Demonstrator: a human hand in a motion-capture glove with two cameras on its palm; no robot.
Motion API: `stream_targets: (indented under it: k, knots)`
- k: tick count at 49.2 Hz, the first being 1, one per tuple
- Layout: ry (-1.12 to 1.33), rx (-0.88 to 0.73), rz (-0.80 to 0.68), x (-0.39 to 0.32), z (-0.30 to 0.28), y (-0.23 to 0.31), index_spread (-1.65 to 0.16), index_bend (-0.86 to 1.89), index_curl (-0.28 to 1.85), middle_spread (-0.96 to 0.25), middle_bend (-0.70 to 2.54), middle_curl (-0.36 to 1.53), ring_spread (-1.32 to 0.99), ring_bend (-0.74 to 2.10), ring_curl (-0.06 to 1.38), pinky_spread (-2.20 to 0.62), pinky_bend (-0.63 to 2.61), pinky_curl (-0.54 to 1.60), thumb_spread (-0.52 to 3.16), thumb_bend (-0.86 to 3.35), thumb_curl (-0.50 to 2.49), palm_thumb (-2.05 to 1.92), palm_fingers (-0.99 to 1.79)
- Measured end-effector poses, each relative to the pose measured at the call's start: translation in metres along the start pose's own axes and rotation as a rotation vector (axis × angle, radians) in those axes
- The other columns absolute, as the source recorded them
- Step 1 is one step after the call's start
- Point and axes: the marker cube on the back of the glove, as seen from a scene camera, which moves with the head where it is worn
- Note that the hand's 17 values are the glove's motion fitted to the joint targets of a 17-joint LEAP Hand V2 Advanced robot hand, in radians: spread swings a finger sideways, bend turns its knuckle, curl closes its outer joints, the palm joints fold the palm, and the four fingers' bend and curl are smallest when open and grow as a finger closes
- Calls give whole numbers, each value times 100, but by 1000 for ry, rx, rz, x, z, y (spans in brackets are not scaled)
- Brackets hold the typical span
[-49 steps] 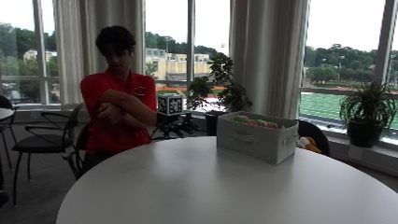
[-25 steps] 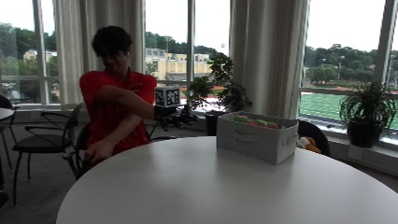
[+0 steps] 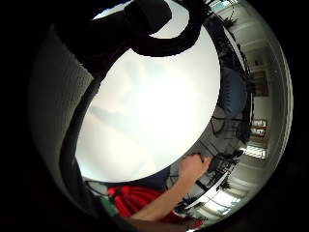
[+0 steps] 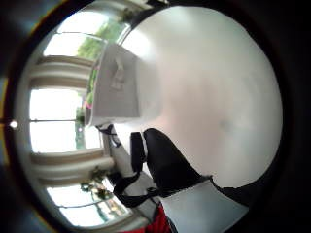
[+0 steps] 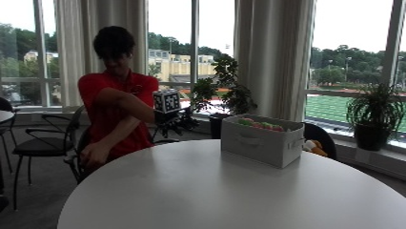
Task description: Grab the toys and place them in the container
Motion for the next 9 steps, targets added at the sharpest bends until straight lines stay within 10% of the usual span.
stream_targets:
  k: [9]
  knots:
    - [-34,-76,-157,5,1,4,-36,11,15,-12,17,30,-10,33,31,9,98,30,107,-5,25,-6,-15]
